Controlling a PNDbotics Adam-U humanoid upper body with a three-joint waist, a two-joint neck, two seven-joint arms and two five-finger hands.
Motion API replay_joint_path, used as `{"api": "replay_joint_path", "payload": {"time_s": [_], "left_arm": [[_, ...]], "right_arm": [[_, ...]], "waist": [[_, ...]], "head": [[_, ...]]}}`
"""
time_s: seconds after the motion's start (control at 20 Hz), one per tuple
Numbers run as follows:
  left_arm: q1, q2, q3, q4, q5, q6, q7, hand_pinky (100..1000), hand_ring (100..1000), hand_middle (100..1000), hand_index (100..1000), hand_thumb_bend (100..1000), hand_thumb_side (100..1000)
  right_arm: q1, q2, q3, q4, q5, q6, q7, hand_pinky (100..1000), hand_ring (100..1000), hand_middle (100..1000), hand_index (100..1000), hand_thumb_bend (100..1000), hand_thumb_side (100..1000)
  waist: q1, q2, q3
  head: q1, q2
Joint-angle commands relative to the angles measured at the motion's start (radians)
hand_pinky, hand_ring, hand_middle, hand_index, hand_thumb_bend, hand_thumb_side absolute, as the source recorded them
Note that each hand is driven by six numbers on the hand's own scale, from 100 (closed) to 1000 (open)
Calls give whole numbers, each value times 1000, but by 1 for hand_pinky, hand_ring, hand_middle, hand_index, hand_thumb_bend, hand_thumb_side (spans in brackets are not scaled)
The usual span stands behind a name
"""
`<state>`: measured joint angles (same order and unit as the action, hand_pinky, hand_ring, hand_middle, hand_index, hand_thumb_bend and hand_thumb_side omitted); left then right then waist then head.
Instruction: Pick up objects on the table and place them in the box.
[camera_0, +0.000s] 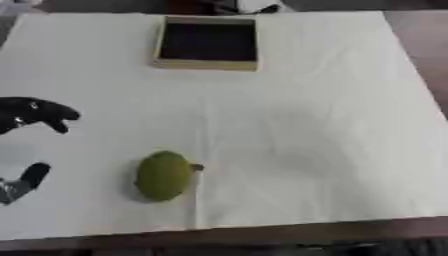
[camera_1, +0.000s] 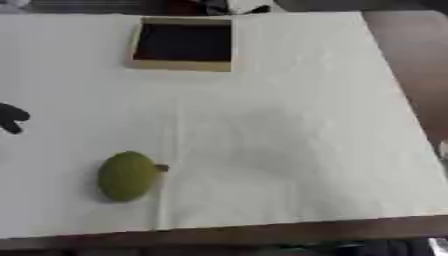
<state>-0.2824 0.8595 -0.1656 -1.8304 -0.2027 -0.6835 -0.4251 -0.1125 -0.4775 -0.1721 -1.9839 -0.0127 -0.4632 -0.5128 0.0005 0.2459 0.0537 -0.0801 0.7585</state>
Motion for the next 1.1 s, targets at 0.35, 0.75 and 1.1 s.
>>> {"api": "replay_joint_path", "payload": {"time_s": [0.35,0.75,1.1], "left_arm": [[-75,-34,-28,23,-78,-120,-189,865,764,846,981,111,292],[-106,-77,-53,35,-172,-114,-224,913,817,873,985,262,102],[-127,-106,-78,44,-181,-105,-247,906,808,869,985,213,129]], "right_arm": [[-2,-25,-2,-16,-12,2,6,753,669,589,739,100,429],[-1,-25,1,-16,-15,3,8,753,669,589,739,100,431],[2,-22,3,-16,-17,5,11,753,669,589,739,100,435]], "waist": [[6,-21,-4],[7,-22,-5],[7,-26,-4]], "head": [[0,10],[-4,12],[-7,12]]}}
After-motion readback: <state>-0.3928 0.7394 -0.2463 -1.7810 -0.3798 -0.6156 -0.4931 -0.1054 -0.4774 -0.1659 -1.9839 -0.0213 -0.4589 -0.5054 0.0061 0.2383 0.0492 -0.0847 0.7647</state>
